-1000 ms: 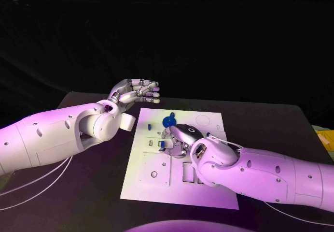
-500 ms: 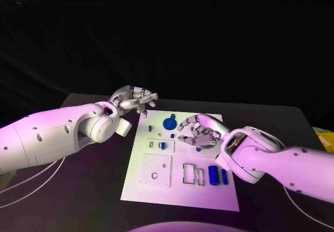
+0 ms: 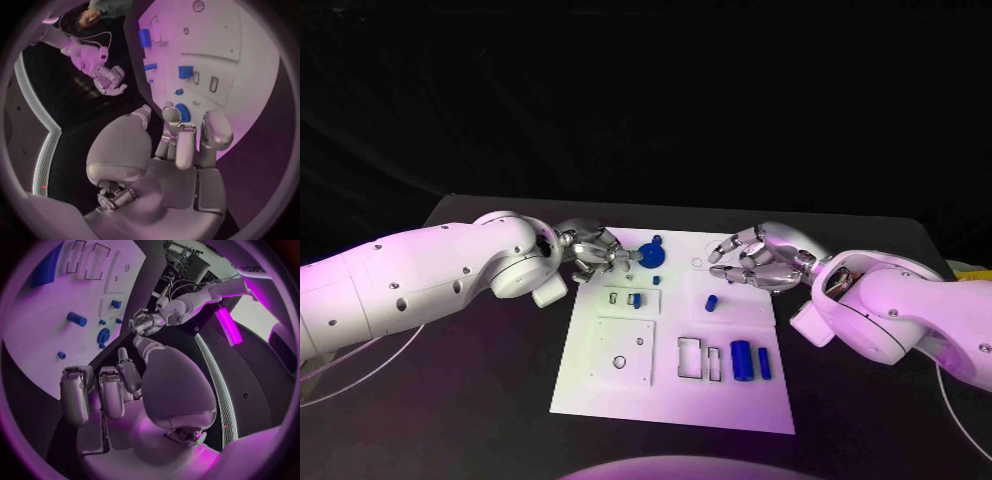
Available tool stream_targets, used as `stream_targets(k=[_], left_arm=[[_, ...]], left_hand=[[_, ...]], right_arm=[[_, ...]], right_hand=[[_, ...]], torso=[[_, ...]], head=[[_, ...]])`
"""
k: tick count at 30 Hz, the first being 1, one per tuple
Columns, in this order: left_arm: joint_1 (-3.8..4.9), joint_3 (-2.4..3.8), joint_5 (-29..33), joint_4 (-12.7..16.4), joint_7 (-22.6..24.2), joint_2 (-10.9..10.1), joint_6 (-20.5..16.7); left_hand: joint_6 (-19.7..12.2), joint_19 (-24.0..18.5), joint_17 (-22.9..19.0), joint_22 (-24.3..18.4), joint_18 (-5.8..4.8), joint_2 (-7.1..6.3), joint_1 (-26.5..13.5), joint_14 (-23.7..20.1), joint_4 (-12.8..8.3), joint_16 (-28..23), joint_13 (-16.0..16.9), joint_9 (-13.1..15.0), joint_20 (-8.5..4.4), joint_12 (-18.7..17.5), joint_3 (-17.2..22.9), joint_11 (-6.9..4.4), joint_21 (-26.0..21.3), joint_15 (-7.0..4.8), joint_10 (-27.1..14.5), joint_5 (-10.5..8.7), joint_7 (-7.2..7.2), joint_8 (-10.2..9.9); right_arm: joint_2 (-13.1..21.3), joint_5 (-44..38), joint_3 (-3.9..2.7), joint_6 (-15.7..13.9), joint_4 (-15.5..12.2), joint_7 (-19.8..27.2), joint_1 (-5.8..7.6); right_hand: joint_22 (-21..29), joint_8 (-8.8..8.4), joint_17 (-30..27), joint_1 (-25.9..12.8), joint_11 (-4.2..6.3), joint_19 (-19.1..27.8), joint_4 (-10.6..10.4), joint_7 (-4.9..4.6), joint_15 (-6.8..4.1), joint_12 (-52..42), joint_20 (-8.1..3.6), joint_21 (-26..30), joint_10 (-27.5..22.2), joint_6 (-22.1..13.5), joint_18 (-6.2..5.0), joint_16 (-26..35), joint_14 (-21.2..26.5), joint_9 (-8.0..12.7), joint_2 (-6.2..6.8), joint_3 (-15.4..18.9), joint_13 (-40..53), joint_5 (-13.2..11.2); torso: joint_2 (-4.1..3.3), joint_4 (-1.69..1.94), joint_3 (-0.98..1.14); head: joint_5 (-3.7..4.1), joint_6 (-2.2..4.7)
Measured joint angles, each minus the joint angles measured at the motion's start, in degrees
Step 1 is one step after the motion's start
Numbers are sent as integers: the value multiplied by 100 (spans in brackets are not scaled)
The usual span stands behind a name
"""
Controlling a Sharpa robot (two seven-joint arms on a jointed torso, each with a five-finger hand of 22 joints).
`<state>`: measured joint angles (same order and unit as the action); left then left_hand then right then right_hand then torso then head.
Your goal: Assemble the parts on the task board
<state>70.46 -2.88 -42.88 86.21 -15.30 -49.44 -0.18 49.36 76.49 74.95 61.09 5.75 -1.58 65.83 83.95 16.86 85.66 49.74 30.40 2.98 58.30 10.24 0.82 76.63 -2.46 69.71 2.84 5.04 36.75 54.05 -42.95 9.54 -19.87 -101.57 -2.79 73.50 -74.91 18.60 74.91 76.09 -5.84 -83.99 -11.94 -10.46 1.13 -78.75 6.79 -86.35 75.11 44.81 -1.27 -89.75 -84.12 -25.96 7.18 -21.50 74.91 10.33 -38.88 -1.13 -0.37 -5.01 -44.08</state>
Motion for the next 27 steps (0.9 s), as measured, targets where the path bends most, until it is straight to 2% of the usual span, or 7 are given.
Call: stream_targets(k=[4, 10, 16, 27], left_arm=[[25, 0, -478, 14, -479, 137, 239], [75, 0, -852, -5, -1025, 348, 468], [114, 0, -986, -39, -1326, 487, 569], [142, -3, -1095, -25, -1595, 606, 689]], left_hand=[[-177, 85, 0, 210, -3, 11, -61, 0, 15, 79, 165, 47, 2, 165, -61, 10, 122, 0, 45, 0, 29, 1], [-256, 92, 0, 261, -3, 41, -91, 0, 14, 83, 175, 36, 10, 177, -91, 10, 127, 0, 45, 0, 49, -49], [-256, 133, -1, 370, -3, 66, -115, 0, -2, 121, 272, 36, 10, 273, -107, 51, 192, 1, 86, 0, 49, -49], [-202, 204, -2, 542, -3, 63, -174, -1, 5, 165, 402, 83, 19, 393, -194, 11, 287, 1, 167, 0, 38, 35]], right_arm=[[23, 84, -2, 36, 75, 5, 19], [33, 168, -3, 111, 162, -23, 35], [33, 186, -3, 155, 217, -78, 44], [27, 142, -3, 184, 309, -191, 48]], right_hand=[[0, 0, 0, 0, 11, 0, -24, 0, 0, 0, 0, 12, -11, 0, 0, 0, 0, 0, 0, 24, 0, 0], [1, 23, 0, -38, 21, 0, -55, 0, 0, 0, 0, 33, -21, 0, 0, 0, 0, 0, 38, 55, -10, 0], [1, 23, 0, -38, 21, 0, -55, 22, 0, 0, 0, 33, -21, -22, 0, 0, 0, 1, 38, 55, -10, 0], [-4, 23, 0, -38, 21, 0, -71, 21, 0, 0, 0, 33, -20, -22, 0, 0, 0, -5, 38, 71, -10, 0]], torso=[[-1, 0, -3], [-5, -7, -7], [-7, -10, -11], [-8, -3, -13]], head=[[-8, -2], [-13, 6], [1, -25], [10, -75]])
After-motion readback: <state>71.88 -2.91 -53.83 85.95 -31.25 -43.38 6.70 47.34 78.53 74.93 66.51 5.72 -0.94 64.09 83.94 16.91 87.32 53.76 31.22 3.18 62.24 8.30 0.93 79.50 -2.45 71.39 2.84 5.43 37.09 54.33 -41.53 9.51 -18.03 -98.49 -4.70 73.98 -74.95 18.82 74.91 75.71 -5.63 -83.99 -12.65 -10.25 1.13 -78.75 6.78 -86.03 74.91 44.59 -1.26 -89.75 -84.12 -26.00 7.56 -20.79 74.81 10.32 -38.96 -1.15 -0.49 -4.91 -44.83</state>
